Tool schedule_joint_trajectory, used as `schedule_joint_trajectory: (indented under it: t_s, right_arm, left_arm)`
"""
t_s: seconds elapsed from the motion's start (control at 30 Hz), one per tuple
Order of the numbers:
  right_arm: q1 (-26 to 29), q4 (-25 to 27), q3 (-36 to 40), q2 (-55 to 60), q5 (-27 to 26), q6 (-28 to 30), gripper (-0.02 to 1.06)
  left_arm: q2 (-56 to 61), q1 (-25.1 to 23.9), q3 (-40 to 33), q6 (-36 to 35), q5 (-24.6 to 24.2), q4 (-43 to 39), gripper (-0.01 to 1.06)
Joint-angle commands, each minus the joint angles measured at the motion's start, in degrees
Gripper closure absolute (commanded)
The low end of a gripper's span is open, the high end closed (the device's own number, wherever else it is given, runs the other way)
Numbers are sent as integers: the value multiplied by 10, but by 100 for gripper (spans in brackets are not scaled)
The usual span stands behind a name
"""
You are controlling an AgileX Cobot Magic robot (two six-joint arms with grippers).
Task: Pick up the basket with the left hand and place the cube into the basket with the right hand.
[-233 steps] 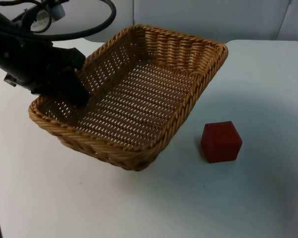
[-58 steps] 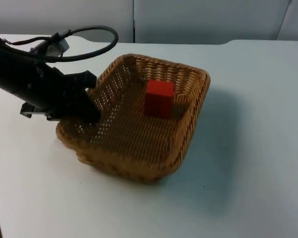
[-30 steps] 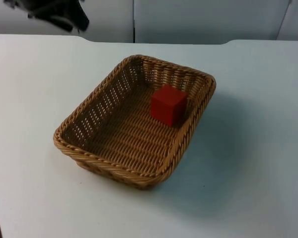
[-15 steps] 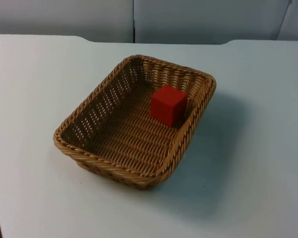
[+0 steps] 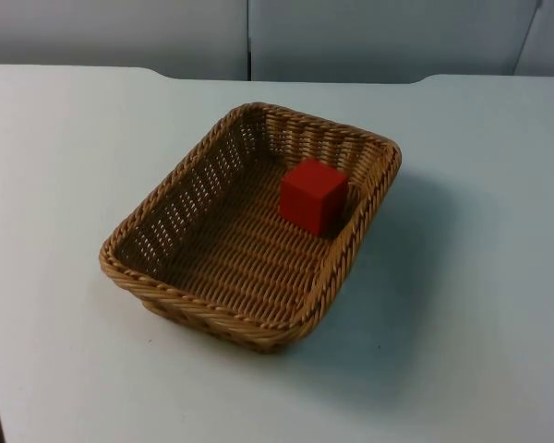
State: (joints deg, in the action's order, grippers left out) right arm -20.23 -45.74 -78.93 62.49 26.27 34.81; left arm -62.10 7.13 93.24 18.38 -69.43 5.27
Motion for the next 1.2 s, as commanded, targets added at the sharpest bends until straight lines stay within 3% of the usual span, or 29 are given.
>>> schedule_joint_trajectory:
  t_s: [0.0, 0.2, 0.3, 0.33, 0.43, 0.5, 0.63, 0.87, 1.0, 1.07, 1.17]
  right_arm:
    - [-20, 3, 36, -20, 87, 46, 104]
    - [-10, -35, 166, -94, 59, 29, 104]
    - [49, -92, 266, -180, -13, -33, 104]
    - [49, -92, 266, -180, -13, -33, 104]
    - [156, -124, 340, -270, -54, -82, 104]
    - [183, -124, 352, -290, -67, -105, 104]
    - [245, -120, 359, -362, -132, -236, 104]
    - [248, -114, 358, -430, -195, -276, 104]
    - [248, -24, 358, -490, -203, -319, 104]
    - [248, -10, 358, -505, -194, -319, 104]
    - [248, 74, 358, -560, -124, -319, 104]
  left_arm:
    - [63, -1, -28, -33, -5, -65, 105]
    - [154, -1, -93, -58, -5, -153, 105]
    - [217, -1, -146, -60, -5, -153, 105]
    - [217, -1, -146, -60, -5, -153, 105]
    - [263, -1, -200, -60, -5, -145, 105]
    - [273, -1, -216, -60, -5, -144, 105]
    - [315, -1, -268, -75, -5, -134, 105]
    - [408, -1, -328, -117, -5, -115, 105]
    - [518, -1, -366, -117, -5, -100, 105]
    - [542, -1, -374, -117, -5, -99, 105]
    - [621, -1, -406, -117, 9, -81, 105]
